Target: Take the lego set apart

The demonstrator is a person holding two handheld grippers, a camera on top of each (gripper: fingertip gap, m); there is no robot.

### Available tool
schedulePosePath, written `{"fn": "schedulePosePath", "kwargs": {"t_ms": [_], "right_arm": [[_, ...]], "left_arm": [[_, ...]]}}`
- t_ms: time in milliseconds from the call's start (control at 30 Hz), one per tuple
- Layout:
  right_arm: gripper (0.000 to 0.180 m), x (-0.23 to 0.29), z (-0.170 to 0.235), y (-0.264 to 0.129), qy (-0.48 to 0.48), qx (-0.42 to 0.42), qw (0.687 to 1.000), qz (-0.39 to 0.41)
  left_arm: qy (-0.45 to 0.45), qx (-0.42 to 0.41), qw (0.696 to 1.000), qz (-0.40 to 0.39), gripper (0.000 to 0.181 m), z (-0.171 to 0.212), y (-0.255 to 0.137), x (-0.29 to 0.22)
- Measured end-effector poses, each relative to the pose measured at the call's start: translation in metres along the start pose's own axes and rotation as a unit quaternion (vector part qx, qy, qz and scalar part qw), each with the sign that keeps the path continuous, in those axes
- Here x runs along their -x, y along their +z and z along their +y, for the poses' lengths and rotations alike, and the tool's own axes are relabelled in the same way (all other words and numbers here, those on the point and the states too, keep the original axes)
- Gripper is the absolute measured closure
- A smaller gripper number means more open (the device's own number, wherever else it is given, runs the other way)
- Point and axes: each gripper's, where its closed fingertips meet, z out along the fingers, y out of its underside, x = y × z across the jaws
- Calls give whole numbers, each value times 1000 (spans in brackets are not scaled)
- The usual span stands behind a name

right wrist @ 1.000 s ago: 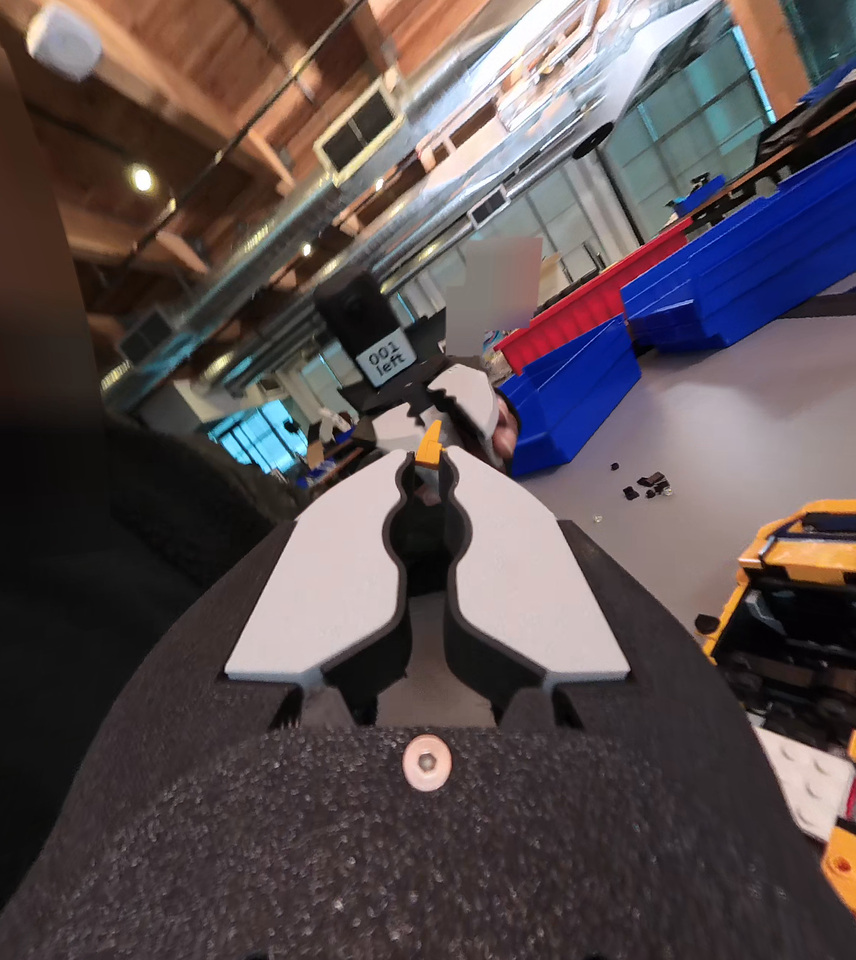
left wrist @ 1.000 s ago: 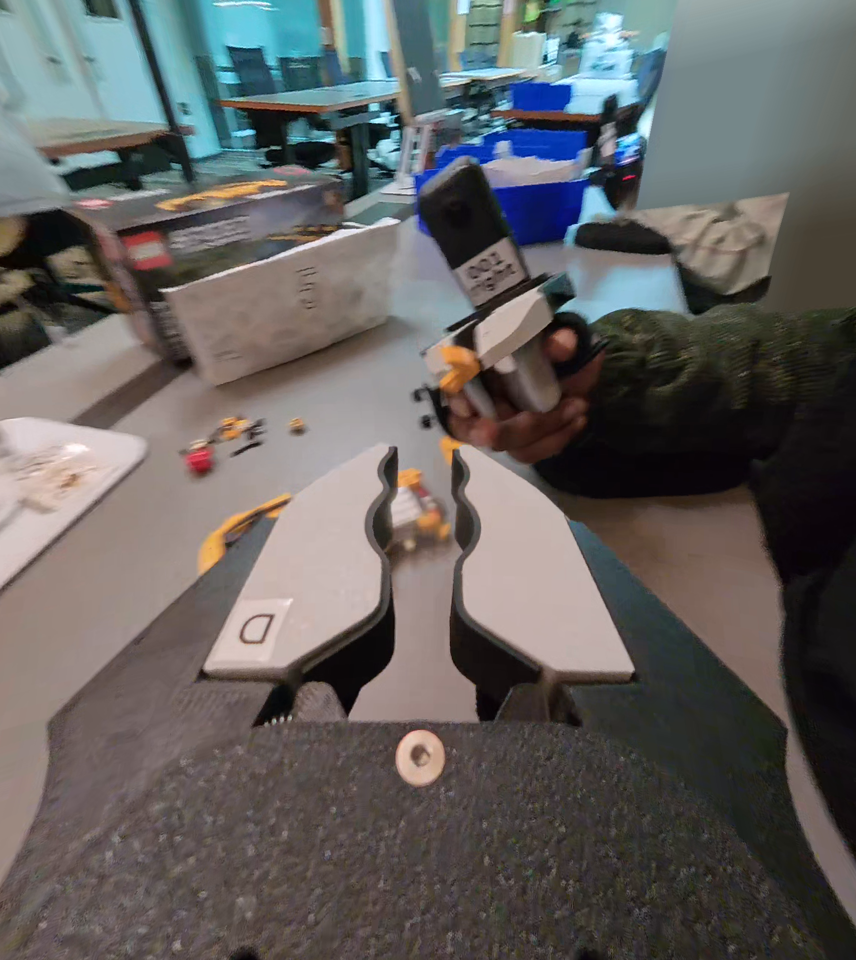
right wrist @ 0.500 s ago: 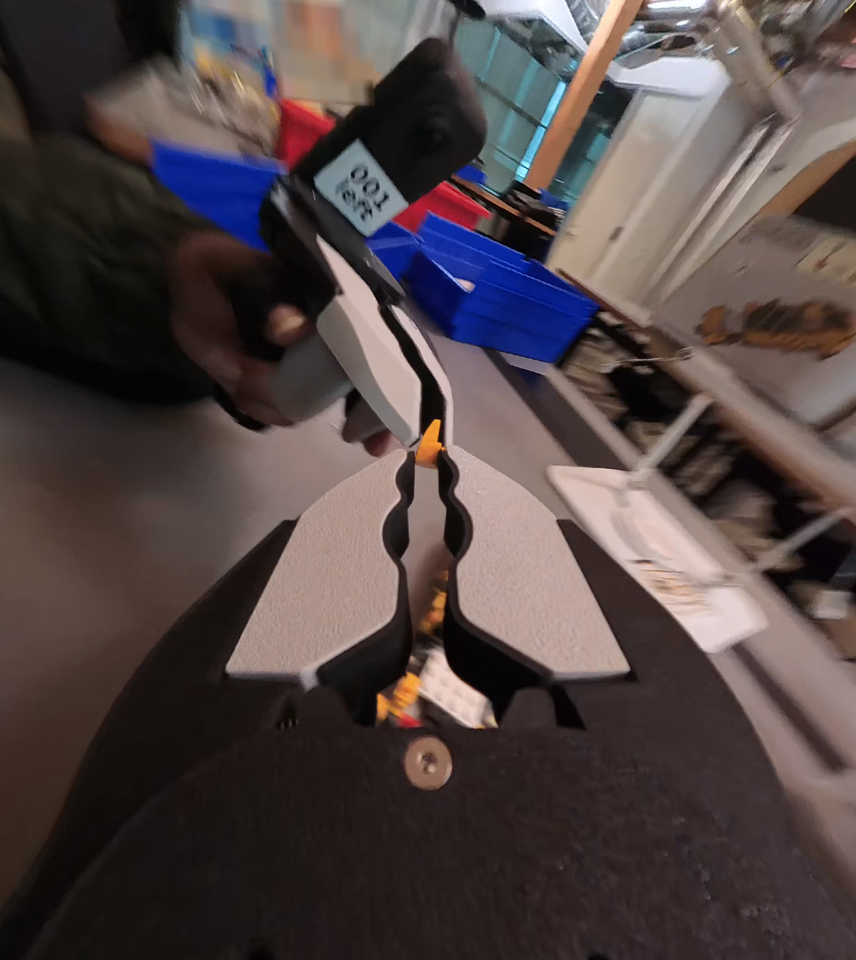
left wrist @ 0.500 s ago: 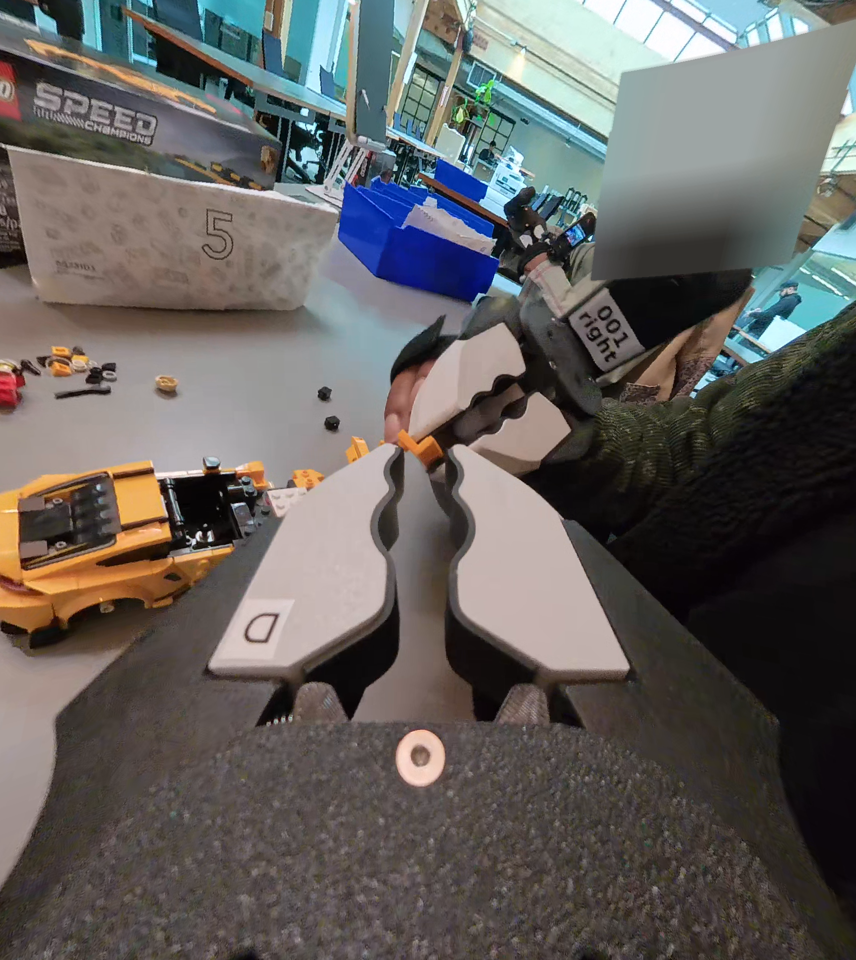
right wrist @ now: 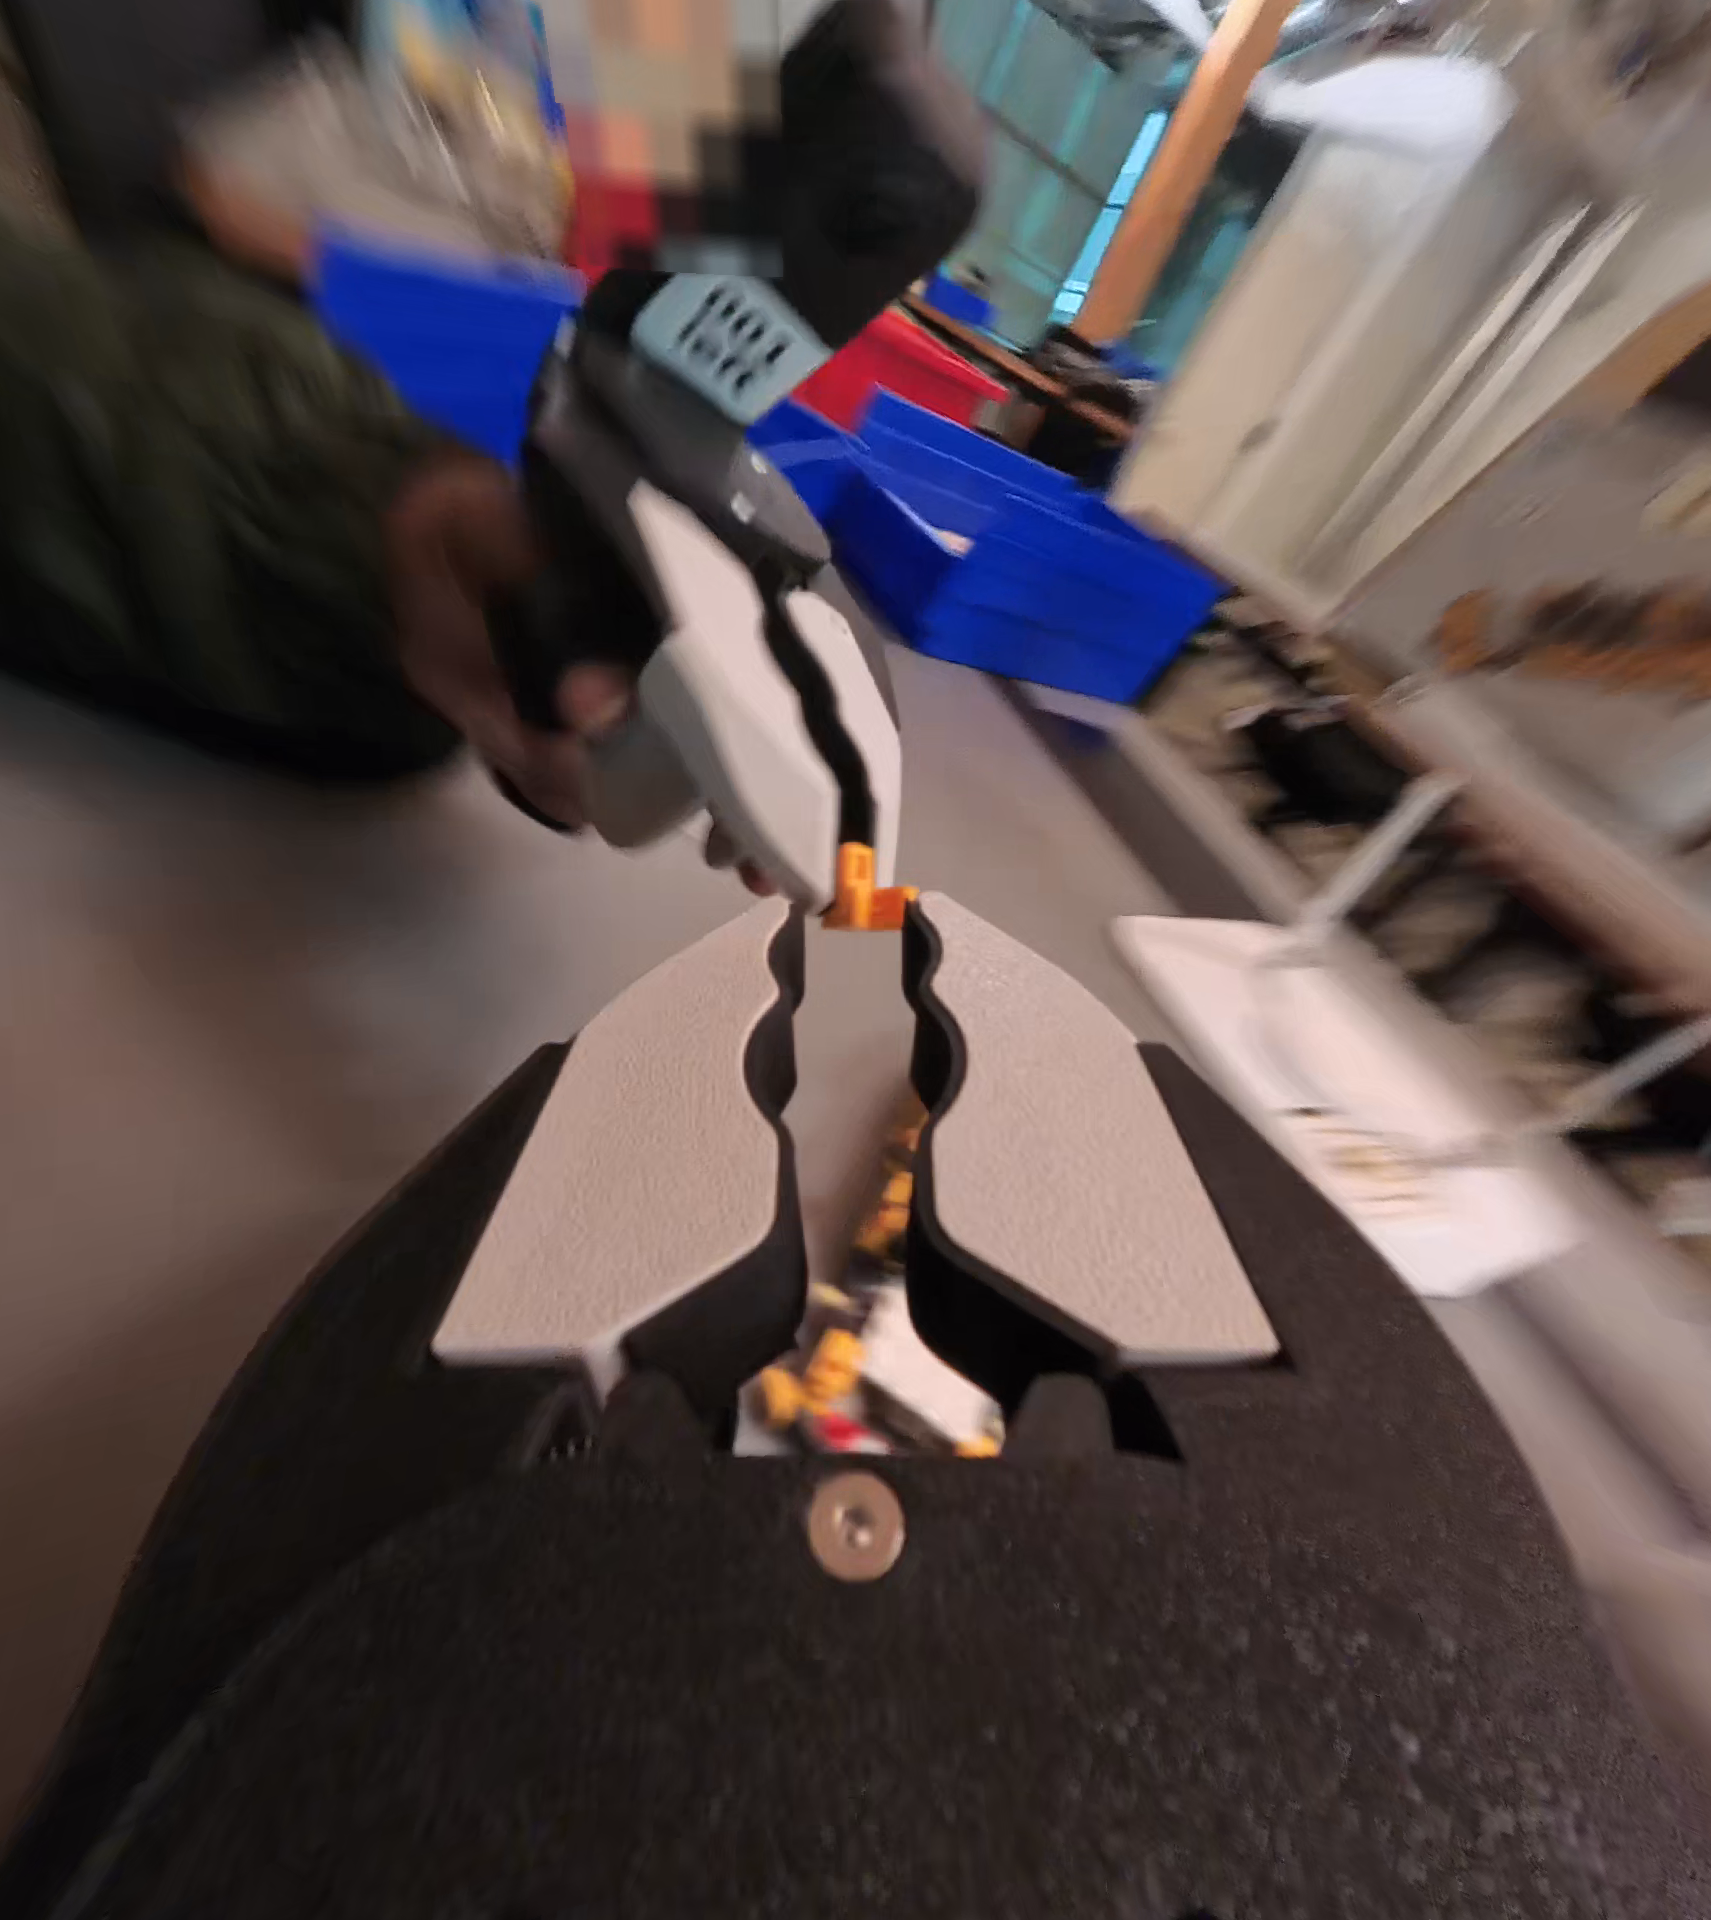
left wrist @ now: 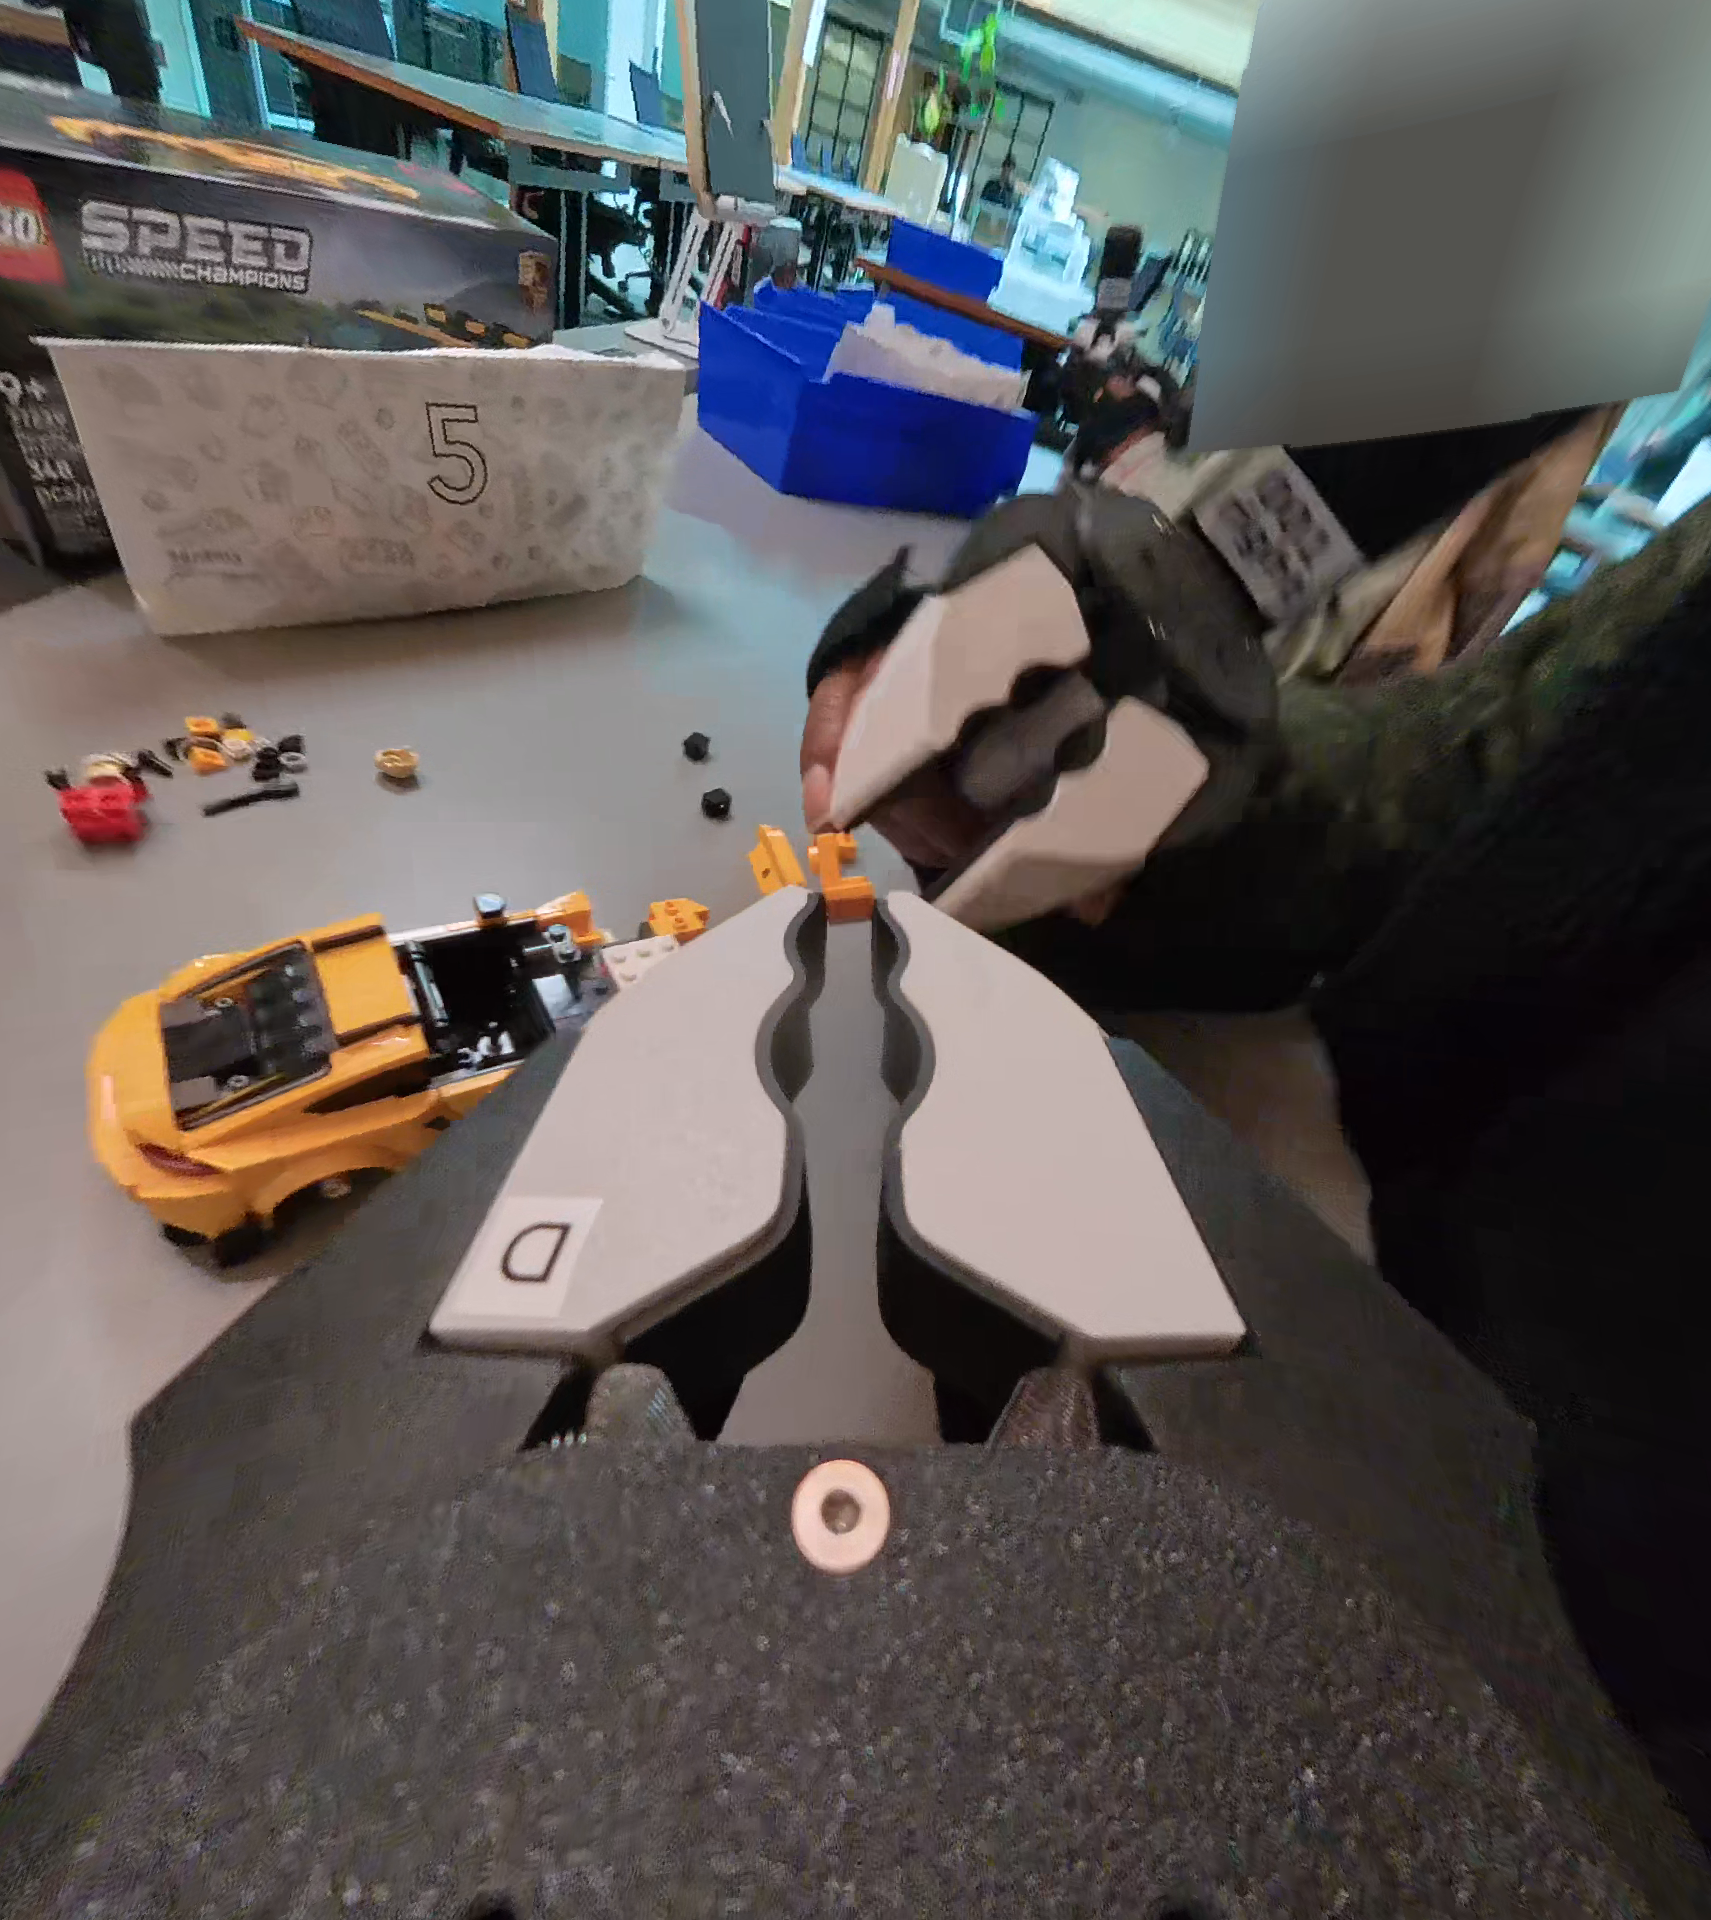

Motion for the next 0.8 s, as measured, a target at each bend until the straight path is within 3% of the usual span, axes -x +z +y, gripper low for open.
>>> {"fn": "schedulePosePath", "kwargs": {"t_ms": [100,233,400,800], "right_arm": [[163,-4,0,-5,101,-22,993,-48],[166,6,6,-4,150,-11,983,-104],[175,23,12,-2,143,10,978,-149],[172,33,13,-4,125,14,976,-177]], "left_arm": [[50,24,998,-5,173,7,0,-4],[121,57,991,-14,173,17,3,-8],[201,93,975,-12,173,29,5,-15],[304,105,947,-29,173,34,1,-20]]}}
